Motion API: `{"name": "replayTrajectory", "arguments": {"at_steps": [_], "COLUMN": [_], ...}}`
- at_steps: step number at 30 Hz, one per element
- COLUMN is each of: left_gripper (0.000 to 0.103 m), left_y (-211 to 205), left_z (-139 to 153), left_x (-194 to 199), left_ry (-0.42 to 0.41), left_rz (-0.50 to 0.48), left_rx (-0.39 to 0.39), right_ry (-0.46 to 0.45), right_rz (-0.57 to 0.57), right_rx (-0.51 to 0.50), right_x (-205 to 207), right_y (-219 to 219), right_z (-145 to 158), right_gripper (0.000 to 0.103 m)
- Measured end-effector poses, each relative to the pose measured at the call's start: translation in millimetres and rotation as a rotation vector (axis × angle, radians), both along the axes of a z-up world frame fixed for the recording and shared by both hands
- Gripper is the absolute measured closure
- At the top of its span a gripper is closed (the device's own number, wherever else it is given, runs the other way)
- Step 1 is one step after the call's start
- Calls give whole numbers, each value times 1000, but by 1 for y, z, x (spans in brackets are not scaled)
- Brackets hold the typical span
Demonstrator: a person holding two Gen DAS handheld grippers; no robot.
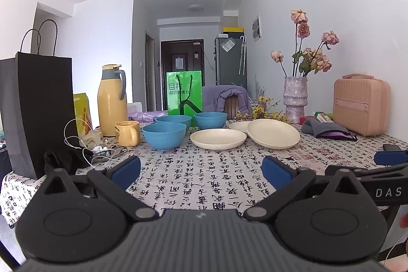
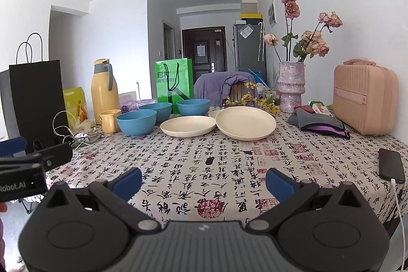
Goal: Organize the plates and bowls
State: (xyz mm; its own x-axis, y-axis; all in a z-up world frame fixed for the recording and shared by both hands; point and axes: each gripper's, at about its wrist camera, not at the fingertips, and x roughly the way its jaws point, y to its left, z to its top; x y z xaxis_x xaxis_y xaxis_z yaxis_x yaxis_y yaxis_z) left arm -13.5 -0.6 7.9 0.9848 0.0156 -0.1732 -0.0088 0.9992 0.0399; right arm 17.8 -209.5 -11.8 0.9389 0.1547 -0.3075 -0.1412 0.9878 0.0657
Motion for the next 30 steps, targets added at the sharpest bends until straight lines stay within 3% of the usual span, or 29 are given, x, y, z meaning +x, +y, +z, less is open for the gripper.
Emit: {"name": "replayTrajectory", "arguments": {"at_steps": [30], "left_gripper": [0], "left_y": [-2], "left_z": [-1], "left_x": [-2], "left_ry": [-8], "left_rz": [-2], "left_rx": [16], "right_ry": [10], "right_rz": [5], "right_rx": [-8], "right_x": [1], "right_y": [1], "right_z": [1], "right_gripper": [0]}}
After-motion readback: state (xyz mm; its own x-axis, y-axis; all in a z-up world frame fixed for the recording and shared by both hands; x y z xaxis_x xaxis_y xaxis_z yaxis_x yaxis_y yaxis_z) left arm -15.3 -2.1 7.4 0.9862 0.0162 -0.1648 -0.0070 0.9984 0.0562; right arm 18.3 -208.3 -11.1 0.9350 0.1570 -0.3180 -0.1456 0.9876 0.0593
